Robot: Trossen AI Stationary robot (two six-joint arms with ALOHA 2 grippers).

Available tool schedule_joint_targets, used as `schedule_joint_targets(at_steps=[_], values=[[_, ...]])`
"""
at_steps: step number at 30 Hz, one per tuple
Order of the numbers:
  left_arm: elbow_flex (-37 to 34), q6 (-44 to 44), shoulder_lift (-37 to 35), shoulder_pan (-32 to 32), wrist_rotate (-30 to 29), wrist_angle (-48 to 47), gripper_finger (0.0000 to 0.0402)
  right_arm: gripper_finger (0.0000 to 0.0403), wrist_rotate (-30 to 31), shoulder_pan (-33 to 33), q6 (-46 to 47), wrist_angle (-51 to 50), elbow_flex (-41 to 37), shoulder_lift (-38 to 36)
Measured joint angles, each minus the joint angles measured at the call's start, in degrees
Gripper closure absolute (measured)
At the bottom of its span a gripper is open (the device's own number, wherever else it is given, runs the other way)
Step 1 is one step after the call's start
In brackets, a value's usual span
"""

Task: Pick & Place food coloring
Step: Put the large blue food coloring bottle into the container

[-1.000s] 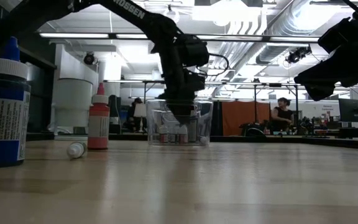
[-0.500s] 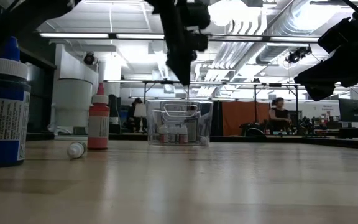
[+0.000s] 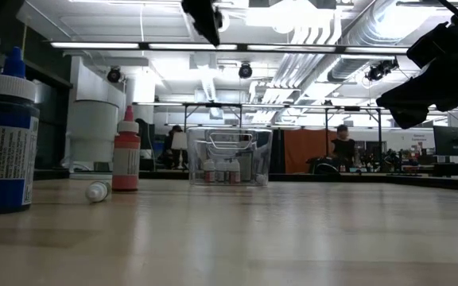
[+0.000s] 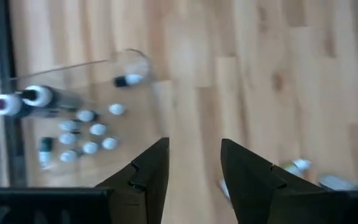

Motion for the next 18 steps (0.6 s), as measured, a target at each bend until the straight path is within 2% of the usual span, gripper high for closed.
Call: schedule_joint_targets(at_steps=[6,11,18], values=[[-10.80,-5.19,-7.17,-4.06,0.87,0.16,0.0261,0.0353,0.00,0.00,0.00,0.00,0.00,0.00],[-25.84,-10.65,-16.07,-8.24,1.00,3.26,0.0261,0.0356,0.00,-0.01,0.00,0.00,0.00,0.00],[-47.27,-23.32,-29.56,-14.38,1.13,13.61,0.0261,0.0351,0.00,0.01,-0.01,0.00,0.00,0.00]])
